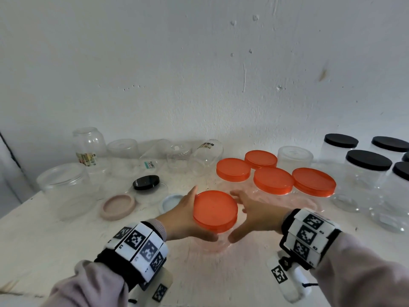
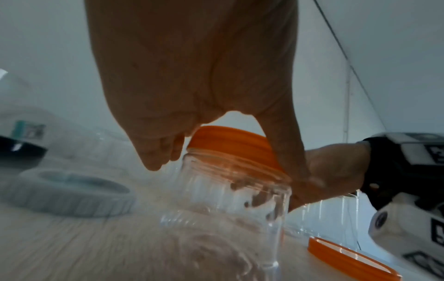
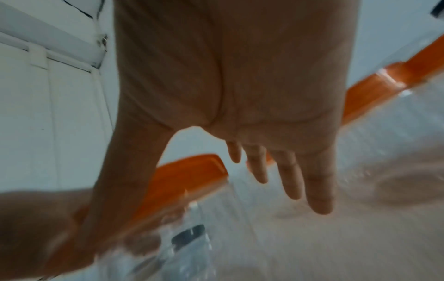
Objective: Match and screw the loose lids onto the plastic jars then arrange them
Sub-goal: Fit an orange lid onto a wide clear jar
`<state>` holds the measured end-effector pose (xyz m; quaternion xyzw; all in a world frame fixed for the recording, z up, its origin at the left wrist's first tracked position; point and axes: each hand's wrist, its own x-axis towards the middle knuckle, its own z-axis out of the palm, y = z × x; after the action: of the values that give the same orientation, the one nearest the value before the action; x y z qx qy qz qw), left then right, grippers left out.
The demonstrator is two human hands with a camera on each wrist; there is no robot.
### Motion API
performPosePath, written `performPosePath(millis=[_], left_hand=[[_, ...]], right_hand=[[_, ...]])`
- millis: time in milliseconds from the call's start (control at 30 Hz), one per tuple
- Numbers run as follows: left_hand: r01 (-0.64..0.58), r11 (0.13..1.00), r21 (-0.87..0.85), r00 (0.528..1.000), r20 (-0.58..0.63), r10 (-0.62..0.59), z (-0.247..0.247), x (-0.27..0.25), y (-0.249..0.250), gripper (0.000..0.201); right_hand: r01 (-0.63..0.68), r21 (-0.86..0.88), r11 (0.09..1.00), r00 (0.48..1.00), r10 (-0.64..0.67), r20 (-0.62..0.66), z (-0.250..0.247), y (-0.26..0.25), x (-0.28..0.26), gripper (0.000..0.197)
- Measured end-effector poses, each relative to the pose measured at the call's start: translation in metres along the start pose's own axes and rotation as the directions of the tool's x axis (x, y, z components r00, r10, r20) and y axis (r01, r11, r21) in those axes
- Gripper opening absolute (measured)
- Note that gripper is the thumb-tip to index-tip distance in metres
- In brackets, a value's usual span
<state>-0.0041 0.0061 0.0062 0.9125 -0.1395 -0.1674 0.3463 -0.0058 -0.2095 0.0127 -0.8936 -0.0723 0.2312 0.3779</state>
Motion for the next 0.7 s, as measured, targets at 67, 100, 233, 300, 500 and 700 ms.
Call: performPosePath(millis=[67,100,233,300,500,700], left_hand=[[0.031,0.999,-0.043,0.999,0.038,-0.030,0.001,0.001,-0.009,0.133],[0.030,0.997,-0.069,0.999,0.047,-0.027,0.002,0.001,-0.013,0.129],[0.002,0.979,-0.202,0.998,0.056,0.010,0.008,0.005,-0.023,0.110],[-0.010,0.973,-0.229,0.999,0.047,0.021,0.010,0.006,-0.026,0.105],[-0.044,0.967,-0.250,0.999,0.001,0.046,0.013,0.006,-0.030,0.101],[-0.047,0.964,-0.261,0.999,-0.018,0.044,0.014,0.006,-0.031,0.100]], right_hand=[[0.046,-0.059,0.997,0.999,-0.046,-0.002,-0.008,-0.015,-0.005,0.125],[0.076,-0.113,0.991,0.997,-0.076,0.006,-0.009,-0.023,-0.006,0.124],[0.184,-0.422,0.887,0.983,-0.168,0.075,-0.001,-0.054,-0.003,0.116],[0.192,-0.514,0.836,0.981,-0.158,0.111,0.001,-0.064,0.001,0.109],[0.150,-0.626,0.765,0.985,-0.060,0.163,-0.003,-0.078,0.012,0.093],[0.063,-0.661,0.748,0.997,-0.024,0.069,-0.002,-0.074,0.016,0.099]])
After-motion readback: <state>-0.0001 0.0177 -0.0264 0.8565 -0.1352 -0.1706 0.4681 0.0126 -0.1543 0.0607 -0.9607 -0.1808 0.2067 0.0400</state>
